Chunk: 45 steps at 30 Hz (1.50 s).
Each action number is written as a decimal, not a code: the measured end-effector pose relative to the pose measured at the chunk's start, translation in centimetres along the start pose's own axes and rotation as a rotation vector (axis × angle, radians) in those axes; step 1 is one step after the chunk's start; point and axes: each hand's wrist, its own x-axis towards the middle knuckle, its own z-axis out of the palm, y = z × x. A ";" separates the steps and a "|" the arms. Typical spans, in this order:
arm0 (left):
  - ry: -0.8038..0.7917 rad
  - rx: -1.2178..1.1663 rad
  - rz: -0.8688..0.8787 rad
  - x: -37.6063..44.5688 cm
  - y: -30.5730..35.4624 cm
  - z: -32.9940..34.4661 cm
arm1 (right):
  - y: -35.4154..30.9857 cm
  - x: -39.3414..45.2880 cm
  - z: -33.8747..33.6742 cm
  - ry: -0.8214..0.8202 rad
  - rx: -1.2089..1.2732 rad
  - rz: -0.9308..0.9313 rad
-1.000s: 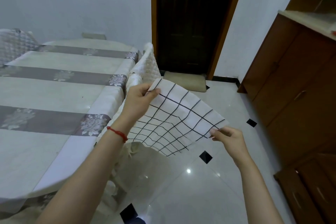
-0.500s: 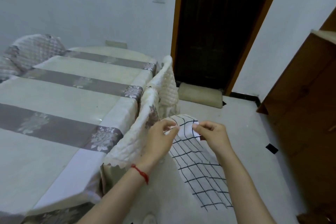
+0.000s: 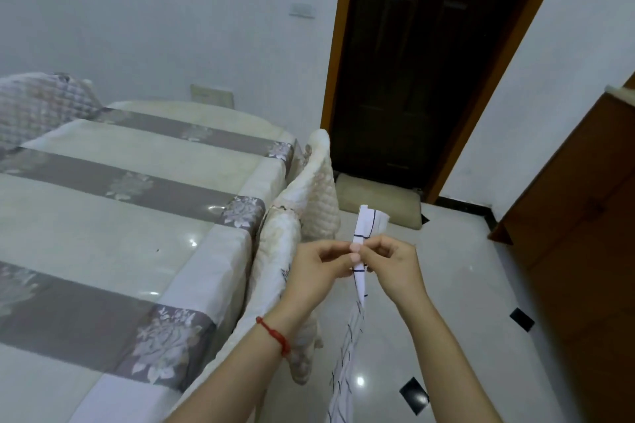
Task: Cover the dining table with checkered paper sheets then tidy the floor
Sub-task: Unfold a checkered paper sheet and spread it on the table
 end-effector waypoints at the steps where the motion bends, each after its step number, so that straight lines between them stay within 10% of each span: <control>1: 0.006 -0.005 0.002 0.8 0.0 -0.4 | 0.1 0.8 0.4 -0.003 0.006 0.001; 22: 0.588 -0.021 0.034 12.1 1.8 -5.6 | -0.8 17.4 6.4 -0.434 0.137 -0.120; 28: 0.707 -0.025 0.098 11.4 3.3 -8.3 | 2.8 21.9 6.9 -0.296 0.083 0.051; 45: 1.018 -0.165 0.190 4.4 4.2 -14.8 | 2.6 23.8 17.2 -0.822 0.279 0.385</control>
